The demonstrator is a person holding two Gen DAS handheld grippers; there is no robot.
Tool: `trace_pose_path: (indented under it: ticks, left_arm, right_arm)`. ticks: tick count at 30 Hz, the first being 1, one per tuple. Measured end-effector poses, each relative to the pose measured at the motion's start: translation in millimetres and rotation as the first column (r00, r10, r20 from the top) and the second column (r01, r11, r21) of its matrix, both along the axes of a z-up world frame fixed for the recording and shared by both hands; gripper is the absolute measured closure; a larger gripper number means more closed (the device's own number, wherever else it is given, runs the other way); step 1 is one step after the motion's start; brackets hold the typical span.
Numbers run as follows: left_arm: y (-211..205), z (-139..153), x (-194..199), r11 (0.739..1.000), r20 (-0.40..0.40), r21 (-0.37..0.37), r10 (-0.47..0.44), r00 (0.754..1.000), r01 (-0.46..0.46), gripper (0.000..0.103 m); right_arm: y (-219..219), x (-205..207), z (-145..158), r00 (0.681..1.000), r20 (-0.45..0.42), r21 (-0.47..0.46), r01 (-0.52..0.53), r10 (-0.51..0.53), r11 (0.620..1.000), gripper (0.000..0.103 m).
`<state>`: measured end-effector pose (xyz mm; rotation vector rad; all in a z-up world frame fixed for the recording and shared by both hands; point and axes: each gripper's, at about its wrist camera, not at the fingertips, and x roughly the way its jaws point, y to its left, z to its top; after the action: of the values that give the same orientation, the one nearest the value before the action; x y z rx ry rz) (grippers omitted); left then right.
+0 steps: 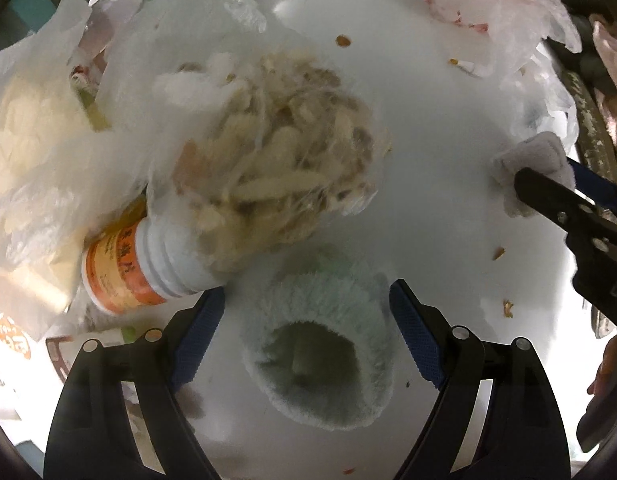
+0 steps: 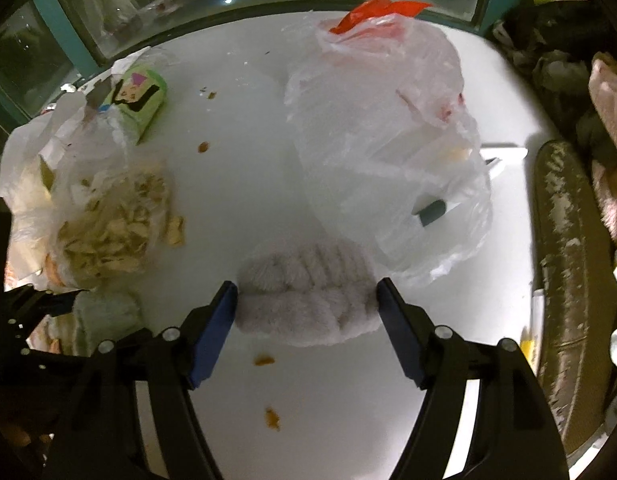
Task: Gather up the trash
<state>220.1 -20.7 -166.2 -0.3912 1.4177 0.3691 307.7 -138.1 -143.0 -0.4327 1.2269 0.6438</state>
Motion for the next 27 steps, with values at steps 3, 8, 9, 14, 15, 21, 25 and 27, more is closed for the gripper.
trace_pose_path:
  ticks: [3, 8, 9, 14, 15, 21, 25, 27]
  left_arm:
    - [-2, 0, 7, 0.999, 0.002, 0.031, -0.016, 1.0, 0.016, 0.03]
    - [-2, 8, 10, 0.999, 0.062, 0.031, -0.034, 0.997, 0.033, 0.059]
    - [-1, 8, 11, 0.999, 0.063, 0.031, -0.034, 0.997, 0.032, 0.061]
    - [4, 7, -1, 0.999, 0.089, 0.03, -0.029, 0.996, 0.027, 0.079]
    - [6, 7, -6, 0.999, 0.097, 0.023, -0.024, 0.995, 0.022, 0.081]
    - [3, 15, -22, 0.999, 0.109, -0.027, -0.021, 0.994, 0.024, 0.082]
    - [-3, 28, -33, 0.997, 0.102, -0.044, -0.054, 0.993, 0.058, 0.082]
    - [-11, 35, -35, 0.995, 0.088, -0.036, -0.086, 0.992, 0.09, 0.082]
  right_arm:
    - [3, 1, -7, 1.0, 0.002, -0.031, -0.009, 0.009, 0.999, 0.034]
    - [13, -2, -12, 0.996, 0.043, -0.056, -0.07, 0.072, 0.996, 0.035]
    - [13, -3, -13, 0.996, 0.046, -0.061, -0.077, 0.08, 0.995, 0.038]
    - [7, -3, -10, 0.996, 0.018, -0.008, -0.088, 0.088, 0.996, 0.067]
    - [4, -3, -7, 0.995, -0.004, 0.027, -0.095, 0.095, 0.995, 0.076]
    - [-9, -10, 1, 0.995, -0.052, 0.08, -0.078, 0.082, 0.994, 0.079]
    - [-15, -28, 11, 0.993, -0.071, 0.11, -0.084, 0.092, 0.99, 0.079]
    - [-19, -39, 16, 0.991, -0.079, 0.118, -0.096, 0.105, 0.988, 0.079]
